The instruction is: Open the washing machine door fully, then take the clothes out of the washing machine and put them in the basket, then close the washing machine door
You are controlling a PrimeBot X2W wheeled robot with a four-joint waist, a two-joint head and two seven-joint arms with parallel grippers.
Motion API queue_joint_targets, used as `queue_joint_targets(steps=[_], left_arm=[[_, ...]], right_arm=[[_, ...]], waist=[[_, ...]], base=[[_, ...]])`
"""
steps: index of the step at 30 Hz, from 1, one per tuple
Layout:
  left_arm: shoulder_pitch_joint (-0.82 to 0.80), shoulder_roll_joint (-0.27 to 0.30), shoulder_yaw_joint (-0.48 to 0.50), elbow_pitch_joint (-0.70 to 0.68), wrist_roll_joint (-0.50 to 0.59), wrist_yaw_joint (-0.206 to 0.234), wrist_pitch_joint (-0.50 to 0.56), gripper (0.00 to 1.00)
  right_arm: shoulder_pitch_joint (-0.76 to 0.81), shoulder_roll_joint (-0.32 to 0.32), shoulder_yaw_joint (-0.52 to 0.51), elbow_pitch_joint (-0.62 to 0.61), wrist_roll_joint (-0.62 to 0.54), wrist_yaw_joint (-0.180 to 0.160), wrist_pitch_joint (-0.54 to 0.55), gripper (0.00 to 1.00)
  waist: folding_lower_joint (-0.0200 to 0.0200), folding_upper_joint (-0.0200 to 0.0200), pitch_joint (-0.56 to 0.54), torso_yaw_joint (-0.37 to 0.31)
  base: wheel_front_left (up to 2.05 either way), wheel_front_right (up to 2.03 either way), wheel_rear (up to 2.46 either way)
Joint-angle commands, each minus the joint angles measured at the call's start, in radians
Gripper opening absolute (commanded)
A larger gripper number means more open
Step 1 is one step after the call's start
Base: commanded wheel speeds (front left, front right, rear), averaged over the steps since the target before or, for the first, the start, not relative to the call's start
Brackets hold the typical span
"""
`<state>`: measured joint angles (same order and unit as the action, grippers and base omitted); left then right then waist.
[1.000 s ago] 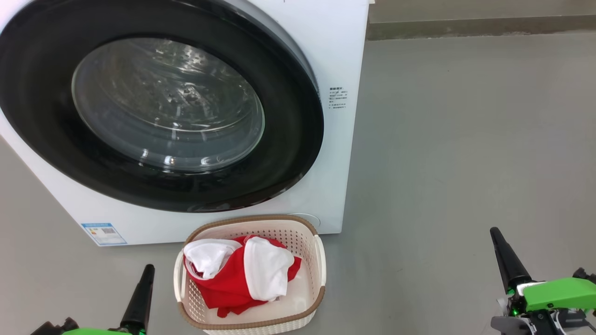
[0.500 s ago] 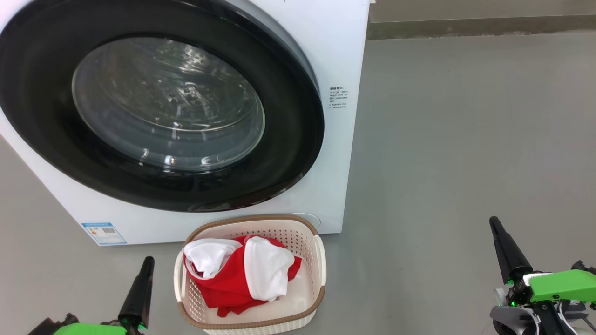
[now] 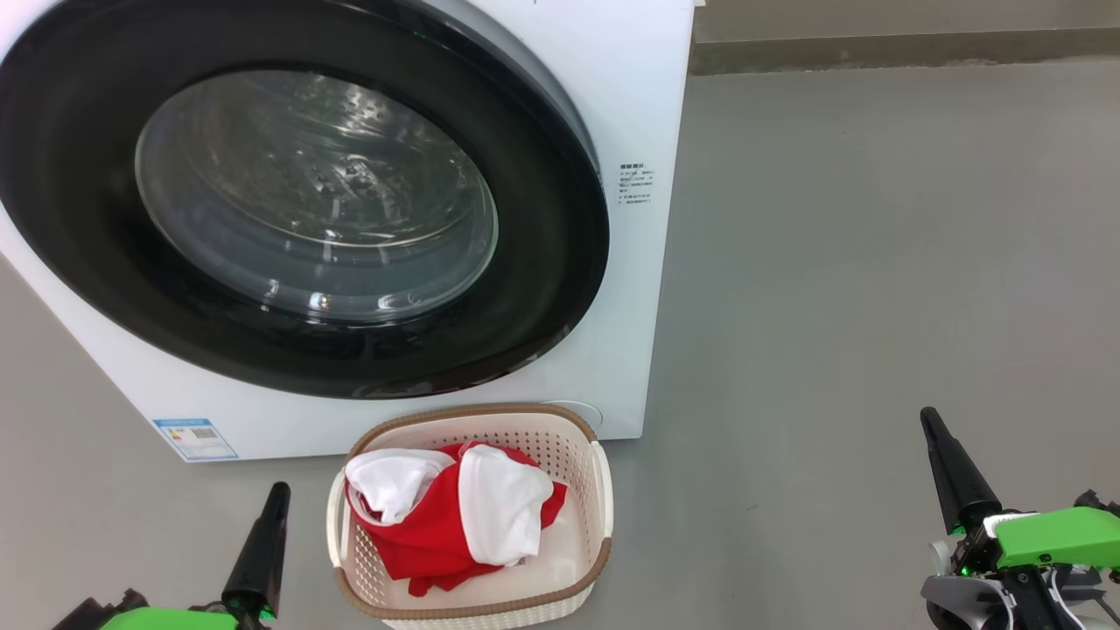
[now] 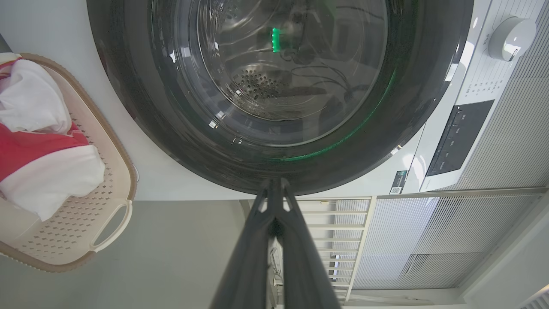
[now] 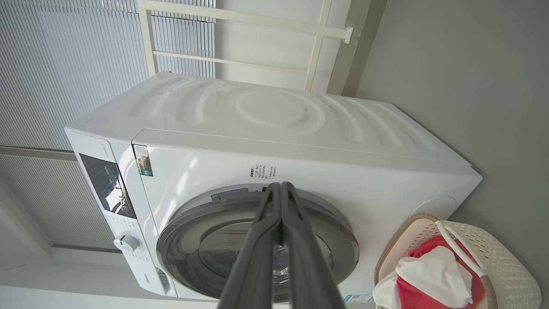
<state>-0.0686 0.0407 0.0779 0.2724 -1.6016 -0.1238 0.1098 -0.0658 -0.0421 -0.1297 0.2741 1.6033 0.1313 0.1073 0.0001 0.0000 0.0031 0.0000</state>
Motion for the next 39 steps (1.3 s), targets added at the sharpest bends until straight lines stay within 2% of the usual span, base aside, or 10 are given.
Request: queue_joint_targets(steps=[1,39], left_arm=[[-0.039,0.009,0.036,-0.027,-0.007,-0.007,0.004,0.0],[-0.039,0.009,0.036,-0.027,-0.007,-0.007,0.004,0.0]], right_arm=[[-0.042,-0.008,0.015,-0.029,0.005,-0.001,0.006,0.0],[-0.042,-0.008,0.015,-0.029,0.004,-0.001,0.007,0.0]], waist=[[-0.0001,0.0,0.0,0.0],[-0.0001,0.0,0.0,0.0]], base=[[0.0,0.0,0.0],[0.0,0.0,0.0]])
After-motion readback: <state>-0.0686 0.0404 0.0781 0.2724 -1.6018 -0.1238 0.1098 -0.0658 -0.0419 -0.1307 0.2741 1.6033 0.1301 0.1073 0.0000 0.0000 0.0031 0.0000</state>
